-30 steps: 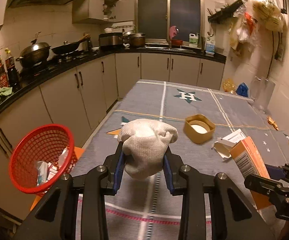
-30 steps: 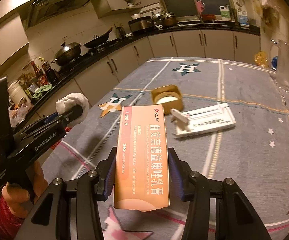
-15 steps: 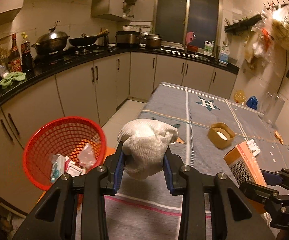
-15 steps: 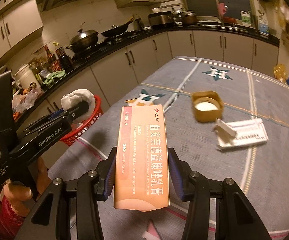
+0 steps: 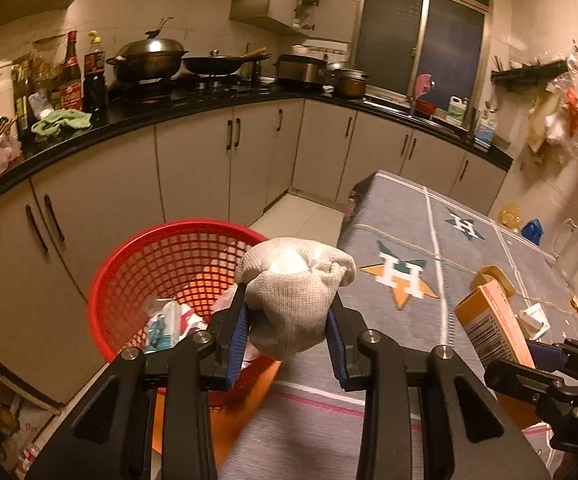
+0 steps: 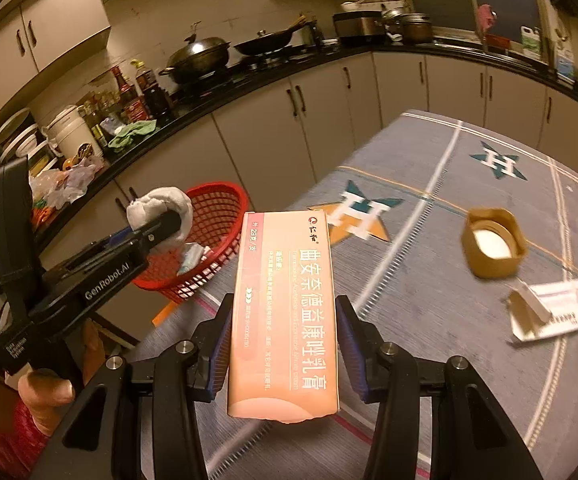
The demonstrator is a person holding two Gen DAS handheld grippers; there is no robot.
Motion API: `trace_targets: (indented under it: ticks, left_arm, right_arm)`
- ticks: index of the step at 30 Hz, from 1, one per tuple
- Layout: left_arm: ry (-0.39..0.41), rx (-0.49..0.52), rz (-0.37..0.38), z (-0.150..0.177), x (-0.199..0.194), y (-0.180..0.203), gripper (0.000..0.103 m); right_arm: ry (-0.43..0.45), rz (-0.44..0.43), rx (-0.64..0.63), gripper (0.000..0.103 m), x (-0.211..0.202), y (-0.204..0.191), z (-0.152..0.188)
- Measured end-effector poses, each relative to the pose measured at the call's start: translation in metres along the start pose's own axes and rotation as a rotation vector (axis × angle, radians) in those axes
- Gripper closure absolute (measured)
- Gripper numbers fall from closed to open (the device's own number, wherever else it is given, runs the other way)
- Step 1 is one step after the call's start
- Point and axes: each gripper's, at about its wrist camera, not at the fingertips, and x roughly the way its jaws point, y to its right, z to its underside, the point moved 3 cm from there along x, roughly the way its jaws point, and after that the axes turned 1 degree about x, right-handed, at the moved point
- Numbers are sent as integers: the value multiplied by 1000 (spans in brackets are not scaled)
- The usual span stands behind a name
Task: Collect trash
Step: 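Carry the pink box and tissue ball over the red wastebasket, then open both tools to drop the box and tissue into the wastebasket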
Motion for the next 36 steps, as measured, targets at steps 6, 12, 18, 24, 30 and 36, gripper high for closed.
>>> trace_targets:
  ticks: [6,12,18,24,30,36]
  left_arm:
    - [-16,-43,-22,1,7,-23,70]
    - [-27,-69,-48,3,12,-43,70]
    - [-38,-107,-73,3,16,-70,70]
    - [-54,-130,-78,0,26,-91,70]
    - [-89,-151,-76,-2,42,-104,69]
    - [-123,-161,-80,-1,58,-113,68]
  right_arm:
    - [-21,-14,-36,51,21,-20,-14]
    - [-46,-33,-54,51,41,-36,-25]
    - [-67,-53,-66,51,59,-51,-35]
    - [-86,-83,-43,51,77,-60,-49]
    - [-113,-127,-16,51,102,-73,-69]
    - [-145,-147,4,50,138,-86,-79]
